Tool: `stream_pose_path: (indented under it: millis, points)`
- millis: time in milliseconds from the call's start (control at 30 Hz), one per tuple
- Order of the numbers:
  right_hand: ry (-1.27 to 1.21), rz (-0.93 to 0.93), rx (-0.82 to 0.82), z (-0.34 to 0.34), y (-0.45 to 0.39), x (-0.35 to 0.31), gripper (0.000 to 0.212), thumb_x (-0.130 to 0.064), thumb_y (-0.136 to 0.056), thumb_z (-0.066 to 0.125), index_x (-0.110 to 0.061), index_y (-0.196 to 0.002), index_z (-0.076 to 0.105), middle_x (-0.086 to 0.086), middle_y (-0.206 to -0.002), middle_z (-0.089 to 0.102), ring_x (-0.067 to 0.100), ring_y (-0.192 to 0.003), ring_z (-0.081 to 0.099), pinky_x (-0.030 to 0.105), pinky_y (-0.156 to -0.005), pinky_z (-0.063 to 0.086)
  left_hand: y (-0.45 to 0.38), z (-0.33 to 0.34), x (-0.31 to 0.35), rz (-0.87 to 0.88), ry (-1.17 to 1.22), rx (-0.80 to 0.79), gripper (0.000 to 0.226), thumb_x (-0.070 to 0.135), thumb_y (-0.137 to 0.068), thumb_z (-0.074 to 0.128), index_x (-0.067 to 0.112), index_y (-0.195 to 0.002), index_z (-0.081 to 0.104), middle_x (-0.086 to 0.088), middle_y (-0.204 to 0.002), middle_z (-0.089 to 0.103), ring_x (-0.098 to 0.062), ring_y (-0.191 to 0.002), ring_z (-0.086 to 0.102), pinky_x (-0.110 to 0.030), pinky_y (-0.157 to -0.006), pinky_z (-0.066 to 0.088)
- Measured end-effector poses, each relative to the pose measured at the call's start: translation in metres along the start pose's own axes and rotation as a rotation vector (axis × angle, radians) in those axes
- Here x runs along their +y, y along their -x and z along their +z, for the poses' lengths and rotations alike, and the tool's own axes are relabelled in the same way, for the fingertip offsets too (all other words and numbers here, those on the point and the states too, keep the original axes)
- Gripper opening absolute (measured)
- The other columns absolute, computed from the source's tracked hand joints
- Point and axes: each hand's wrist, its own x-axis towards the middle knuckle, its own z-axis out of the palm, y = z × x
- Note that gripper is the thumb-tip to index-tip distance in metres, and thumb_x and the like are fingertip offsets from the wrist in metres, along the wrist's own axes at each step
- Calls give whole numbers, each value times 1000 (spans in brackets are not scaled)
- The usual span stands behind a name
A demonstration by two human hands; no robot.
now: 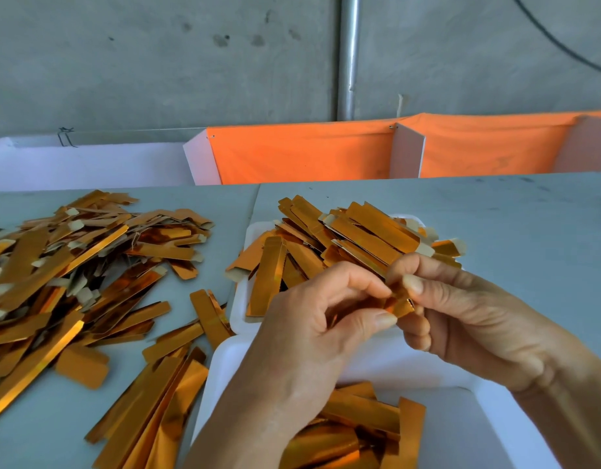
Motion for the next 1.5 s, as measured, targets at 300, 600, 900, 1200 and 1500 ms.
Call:
stream_pose_path:
  millis: [300, 600, 900, 1200, 1500]
  points:
    - [72, -3, 1, -1, 0, 2, 37, -31, -55, 92, -11, -75, 68, 6, -56, 56, 15, -48, 55, 21, -49, 49, 0, 2, -4, -35, 43, -6, 12, 18, -85, 67, 26, -93, 66, 16, -91, 72, 1, -91, 66, -8, -77, 47]
    - [502, -102, 465, -6, -3, 5, 17, -34, -79, 67, -21, -69, 67, 3, -58, 59, 16, -58, 60, 29, -63, 48, 4, 7, -3, -271, -104, -127, 12, 31, -81, 71, 31, -91, 64, 22, -91, 70, 9, -86, 63, -7, -69, 47]
    - [1536, -6, 400, -7, -19, 29, 36, -49, -93, 38, -29, -104, 65, -12, -100, 57, 6, -94, 53, 15, -81, 43, 3, 6, -16, -268, -504, 80, 14, 41, -89, 58, 29, -86, 63, 15, -79, 62, 3, -77, 57, -6, -63, 43]
    - [1611, 54, 378, -15, -26, 34, 74, -72, -72, 9, -30, -104, 61, -15, -103, 54, 9, -100, 48, 29, -88, 44, 1, 9, -18, -225, -559, 80, 11, 39, -92, 55, 30, -90, 62, 14, -82, 61, -1, -79, 57, -8, -59, 39]
    - [1454, -80, 776, -31, -35, 24, 34, -39, -97, 40, -24, -121, 59, 4, -144, 37, 30, -132, 31, 38, -99, 32, 3, 11, -18, -191, -549, 93, 13, 35, -93, 54, 28, -97, 64, 14, -90, 64, -5, -85, 59, -10, -69, 46]
